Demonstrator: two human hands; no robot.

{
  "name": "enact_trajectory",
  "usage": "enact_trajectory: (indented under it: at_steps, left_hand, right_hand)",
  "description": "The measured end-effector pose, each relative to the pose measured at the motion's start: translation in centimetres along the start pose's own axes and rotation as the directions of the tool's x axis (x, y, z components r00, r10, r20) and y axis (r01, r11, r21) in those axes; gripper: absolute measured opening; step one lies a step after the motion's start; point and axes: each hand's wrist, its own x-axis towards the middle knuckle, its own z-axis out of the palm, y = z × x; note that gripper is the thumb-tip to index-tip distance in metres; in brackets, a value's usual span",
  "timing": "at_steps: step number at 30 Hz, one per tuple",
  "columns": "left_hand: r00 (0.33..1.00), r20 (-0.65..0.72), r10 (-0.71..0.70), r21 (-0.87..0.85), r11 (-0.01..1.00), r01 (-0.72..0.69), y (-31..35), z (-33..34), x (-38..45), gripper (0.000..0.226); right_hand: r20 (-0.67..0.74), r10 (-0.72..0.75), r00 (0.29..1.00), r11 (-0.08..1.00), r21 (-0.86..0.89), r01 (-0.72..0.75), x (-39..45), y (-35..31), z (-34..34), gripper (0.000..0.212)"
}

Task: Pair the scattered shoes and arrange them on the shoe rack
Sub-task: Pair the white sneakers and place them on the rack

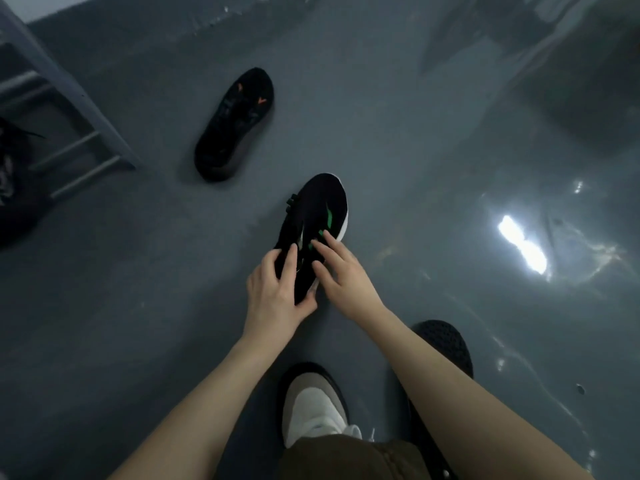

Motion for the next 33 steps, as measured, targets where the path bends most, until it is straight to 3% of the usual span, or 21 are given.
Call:
enact_trajectory:
  at_steps: [4, 6, 9, 14, 18, 21, 24, 27, 30, 33]
  left_hand:
    - [0.977, 0.185, -0.103, 0.067, 0.994, 0.092, -1.5, -0.4, -0.2, 0.082]
    - [0.972, 0.206, -0.111, 0.146, 0.986, 0.081, -1.2, -0.3, -0.1, 0.082]
    - [0.986, 0.159, -0.048, 0.163, 0.986, 0.022, 0.8, -0.1, 0.0, 0.077]
    - [0.987, 0.098, 0.126, 0.112, 0.984, -0.137, 4.5, 1.5, 0.9, 0.06]
    - [0.946, 0.215, 0.243, 0.098, 0.958, -0.269, 6.7, 4.2, 0.7, 0.049]
    - [0.909, 0.295, 0.294, 0.07, 0.942, -0.327, 7.7, 6.1, -0.1, 0.047]
    - [0.889, 0.338, 0.309, 0.049, 0.938, -0.344, 7.8, 7.1, -1.0, 0.042]
    - [0.898, 0.34, 0.278, 0.049, 0.949, -0.312, 7.2, 7.2, -1.3, 0.044]
    - [0.901, 0.337, 0.272, -0.077, 0.962, -0.262, 6.8, 6.0, -1.3, 0.052]
    - [0.914, 0.324, 0.244, -0.268, 0.95, -0.158, 6.2, 4.2, -1.2, 0.064]
  right_hand:
    - [0.074, 0.02, 0.997, 0.989, -0.15, -0.008, 0.4, -0.4, 1.0, 0.042]
    - [0.046, 0.023, 0.999, 0.983, -0.182, -0.014, -0.5, -0.3, 0.7, 0.041]
    - [-0.113, 0.087, 0.99, 0.953, -0.28, -0.116, -2.5, 0.3, -0.2, 0.041]
    - [-0.325, 0.255, 0.911, 0.84, -0.393, -0.376, -7.6, 3.3, -2.2, 0.053]
    - [-0.289, 0.46, 0.84, 0.682, -0.49, -0.543, -11.6, 6.0, -3.2, 0.069]
    - [-0.239, 0.577, 0.781, 0.623, -0.491, -0.61, -12.5, 7.0, -3.5, 0.079]
    - [-0.255, 0.556, 0.791, 0.65, -0.46, -0.605, -11.9, 7.2, -4.1, 0.066]
    - [-0.285, 0.468, 0.836, 0.768, -0.336, -0.545, -10.9, 7.0, -4.4, 0.055]
    - [-0.348, 0.294, 0.89, 0.929, -0.115, -0.352, -9.0, 5.4, -4.7, 0.049]
    - [-0.406, 0.149, 0.902, 0.989, 0.081, -0.127, -6.2, 3.3, -5.3, 0.042]
